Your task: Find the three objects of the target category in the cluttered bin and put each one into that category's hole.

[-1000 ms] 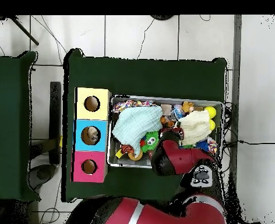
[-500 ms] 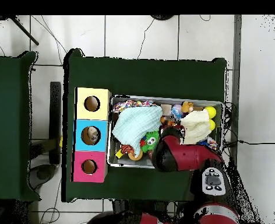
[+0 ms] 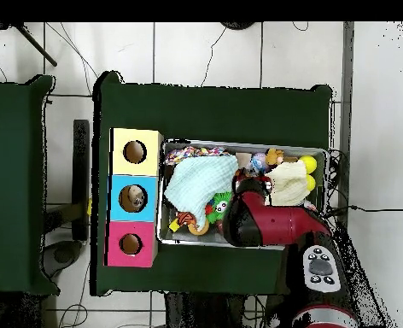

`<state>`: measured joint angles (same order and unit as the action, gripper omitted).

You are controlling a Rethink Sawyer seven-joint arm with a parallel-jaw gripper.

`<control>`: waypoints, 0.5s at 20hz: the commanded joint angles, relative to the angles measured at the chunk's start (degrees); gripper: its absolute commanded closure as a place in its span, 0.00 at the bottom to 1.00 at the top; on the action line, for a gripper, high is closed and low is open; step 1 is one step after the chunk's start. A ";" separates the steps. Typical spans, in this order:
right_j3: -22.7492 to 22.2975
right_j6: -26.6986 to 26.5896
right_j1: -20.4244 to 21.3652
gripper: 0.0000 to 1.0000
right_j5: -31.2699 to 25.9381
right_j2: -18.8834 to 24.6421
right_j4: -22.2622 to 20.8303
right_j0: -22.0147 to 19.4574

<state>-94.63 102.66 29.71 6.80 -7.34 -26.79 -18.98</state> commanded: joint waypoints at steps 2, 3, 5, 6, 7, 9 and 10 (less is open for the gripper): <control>-4.13 15.65 -3.74 0.00 -3.38 3.05 11.10 0.98; -4.94 17.27 -4.10 0.00 -2.77 2.32 13.41 1.40; -6.92 20.64 -4.71 0.00 -1.48 1.07 18.38 1.97; -7.54 21.00 -4.82 0.00 -0.93 0.74 19.93 2.21; -8.27 21.95 -4.97 0.00 0.18 0.13 22.05 2.45; -9.22 22.55 -5.38 0.00 1.30 -0.15 25.12 2.28; -9.50 22.40 -5.54 0.00 2.28 -0.30 26.03 2.30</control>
<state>-96.87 104.32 27.24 6.92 -8.38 -9.48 -17.18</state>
